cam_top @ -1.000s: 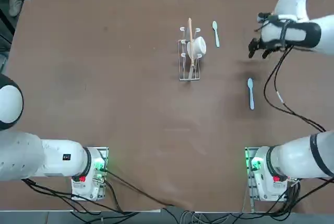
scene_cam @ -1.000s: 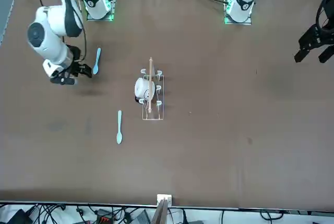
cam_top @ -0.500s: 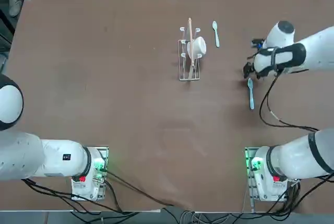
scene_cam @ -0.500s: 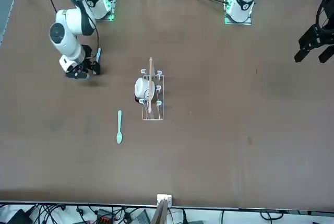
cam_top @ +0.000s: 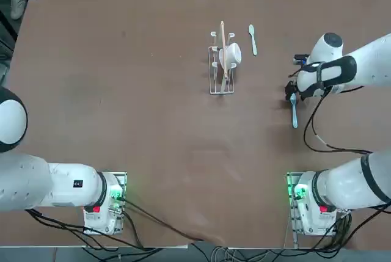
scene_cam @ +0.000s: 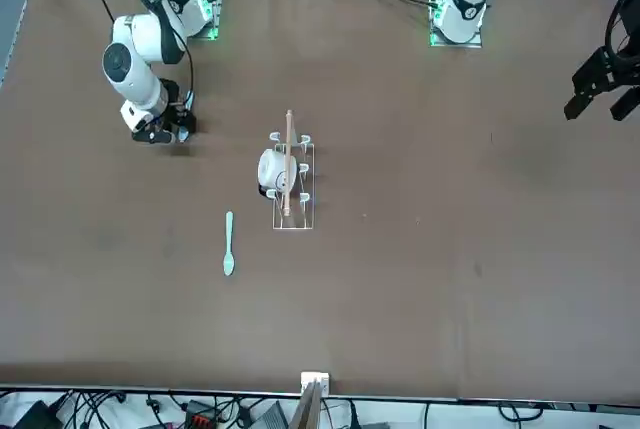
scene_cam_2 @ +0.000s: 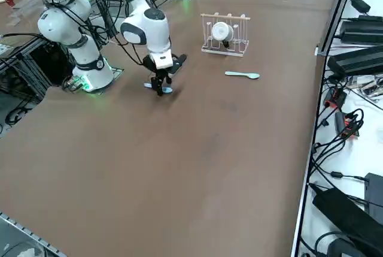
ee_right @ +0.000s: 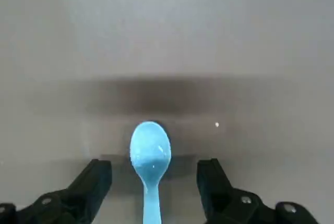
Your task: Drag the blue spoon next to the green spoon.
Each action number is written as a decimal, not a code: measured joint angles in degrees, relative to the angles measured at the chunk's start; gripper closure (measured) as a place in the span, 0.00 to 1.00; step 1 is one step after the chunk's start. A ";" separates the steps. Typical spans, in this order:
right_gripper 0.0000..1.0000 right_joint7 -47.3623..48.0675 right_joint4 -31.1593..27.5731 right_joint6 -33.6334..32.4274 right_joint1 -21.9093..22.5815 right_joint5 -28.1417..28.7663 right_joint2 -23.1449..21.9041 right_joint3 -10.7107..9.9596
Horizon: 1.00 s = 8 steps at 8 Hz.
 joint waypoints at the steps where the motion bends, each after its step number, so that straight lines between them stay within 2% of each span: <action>1: 0.00 0.00 -0.61 0.01 0.01 0.00 -0.05 0.00; 3: 0.05 0.00 -1.33 0.01 0.22 0.00 -0.28 0.00; 4: 0.12 0.00 -1.43 0.01 0.42 0.00 -0.37 0.01; 5: 0.27 0.01 -1.46 0.01 0.57 0.00 -0.40 0.03; 6: 0.32 0.01 -1.48 0.01 0.66 0.00 -0.40 0.03; 7: 0.46 0.14 -1.49 0.01 0.87 0.00 -0.49 0.03; 8: 0.47 0.90 -1.52 0.00 1.37 0.00 -0.54 0.04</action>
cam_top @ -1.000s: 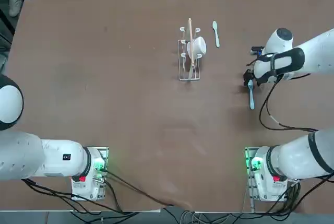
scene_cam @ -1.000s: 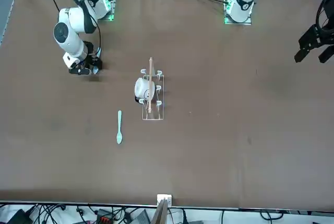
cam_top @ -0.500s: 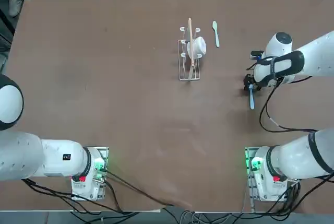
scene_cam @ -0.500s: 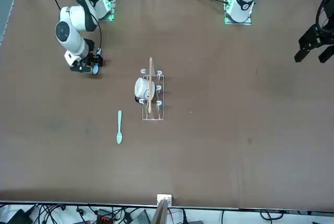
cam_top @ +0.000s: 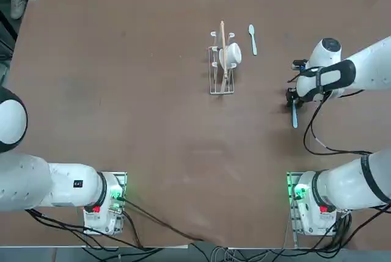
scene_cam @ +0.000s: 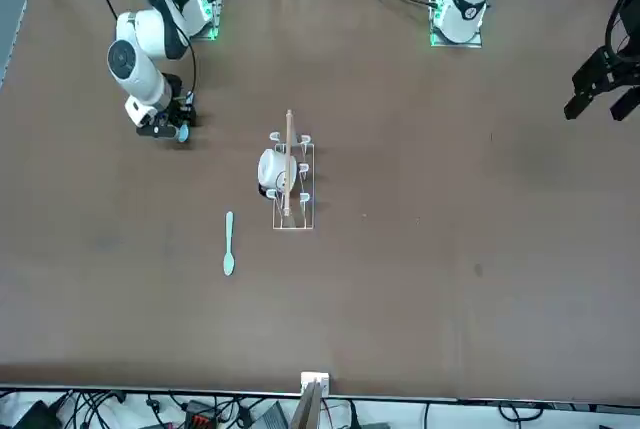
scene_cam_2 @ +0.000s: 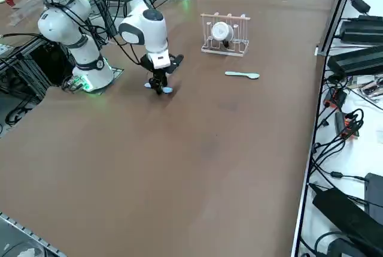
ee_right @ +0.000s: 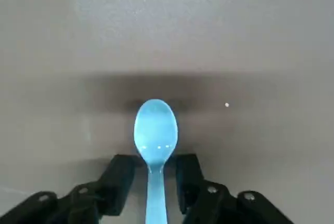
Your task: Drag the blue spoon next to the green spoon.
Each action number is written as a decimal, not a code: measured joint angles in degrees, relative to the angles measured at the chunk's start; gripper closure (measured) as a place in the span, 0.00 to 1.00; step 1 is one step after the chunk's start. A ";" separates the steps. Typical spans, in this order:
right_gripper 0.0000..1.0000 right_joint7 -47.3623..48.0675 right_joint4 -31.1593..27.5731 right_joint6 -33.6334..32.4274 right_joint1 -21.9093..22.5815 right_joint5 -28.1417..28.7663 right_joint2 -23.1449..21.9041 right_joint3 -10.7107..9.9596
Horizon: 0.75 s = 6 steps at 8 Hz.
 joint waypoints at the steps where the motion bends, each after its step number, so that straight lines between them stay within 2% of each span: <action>1: 0.46 1.77 -0.03 -0.02 1.11 0.00 0.00 0.01; 2: 0.48 4.16 -0.07 -0.02 2.73 0.00 0.00 0.03; 3: 0.55 6.13 -0.08 -0.02 4.32 -0.02 -0.07 0.05; 6: 0.64 7.26 -0.09 -0.05 5.27 -0.04 -0.24 0.02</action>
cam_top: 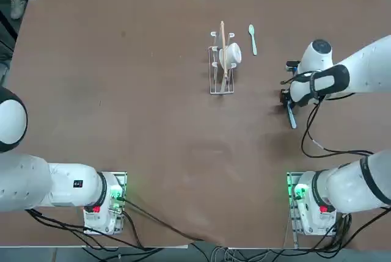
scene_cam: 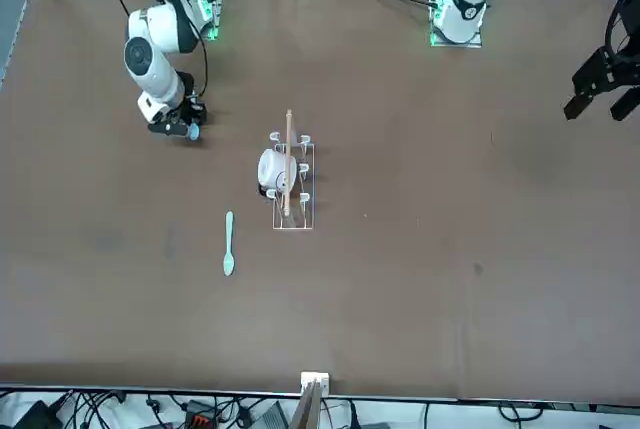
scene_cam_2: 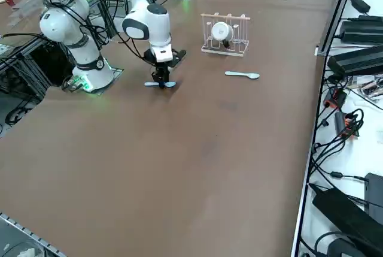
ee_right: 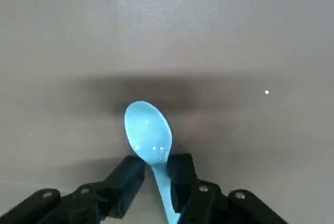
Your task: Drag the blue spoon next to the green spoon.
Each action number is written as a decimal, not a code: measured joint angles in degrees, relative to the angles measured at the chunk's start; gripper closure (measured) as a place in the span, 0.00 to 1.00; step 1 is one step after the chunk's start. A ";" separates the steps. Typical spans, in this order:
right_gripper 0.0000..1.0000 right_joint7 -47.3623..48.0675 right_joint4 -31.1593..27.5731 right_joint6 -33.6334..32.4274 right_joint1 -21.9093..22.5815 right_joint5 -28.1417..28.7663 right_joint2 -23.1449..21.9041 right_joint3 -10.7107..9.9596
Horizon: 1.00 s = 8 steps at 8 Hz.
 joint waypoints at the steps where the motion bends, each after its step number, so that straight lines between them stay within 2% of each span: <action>1: 0.65 0.00 0.00 -0.02 0.00 0.00 -0.02 0.00; 3: 0.68 0.00 0.00 -0.03 0.00 0.00 -0.09 -0.03; 6: 0.85 -1.33 -0.01 -0.54 -0.69 0.00 -0.92 -0.47; 8: 0.87 -2.50 0.15 -0.40 -1.38 0.00 -1.17 -0.59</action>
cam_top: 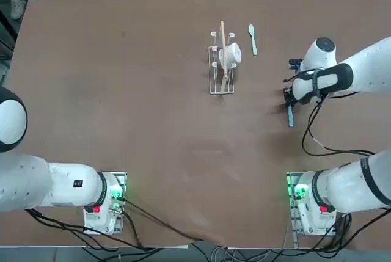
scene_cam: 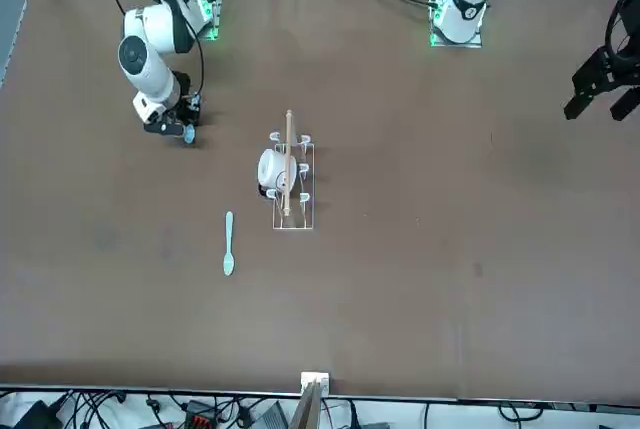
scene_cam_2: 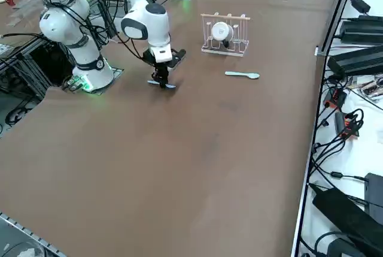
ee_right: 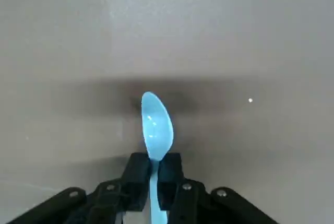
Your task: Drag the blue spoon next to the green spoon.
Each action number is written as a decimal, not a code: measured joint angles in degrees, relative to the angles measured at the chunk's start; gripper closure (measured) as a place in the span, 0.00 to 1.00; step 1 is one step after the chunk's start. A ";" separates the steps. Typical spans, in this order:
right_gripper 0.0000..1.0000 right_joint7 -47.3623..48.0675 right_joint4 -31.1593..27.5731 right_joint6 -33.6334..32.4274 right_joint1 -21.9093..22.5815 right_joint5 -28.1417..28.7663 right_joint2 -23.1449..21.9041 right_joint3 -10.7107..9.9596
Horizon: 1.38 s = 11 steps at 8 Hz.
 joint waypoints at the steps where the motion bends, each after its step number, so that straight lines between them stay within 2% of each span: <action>1: 0.87 -0.08 0.34 0.18 -0.03 0.00 -0.05 -0.05; 3: 0.92 -0.15 2.20 0.25 -0.04 0.00 -0.56 -0.06; 5: 0.93 -0.21 7.40 -4.23 -0.06 -0.03 -1.26 -0.06; 7: 0.93 -0.39 16.80 -13.30 -0.28 -0.04 -1.54 -0.07; 9: 0.93 -1.39 25.77 -18.79 -0.78 -0.11 -0.29 -0.10; 11: 0.93 -4.06 34.99 -22.64 -0.93 -0.10 5.25 -0.10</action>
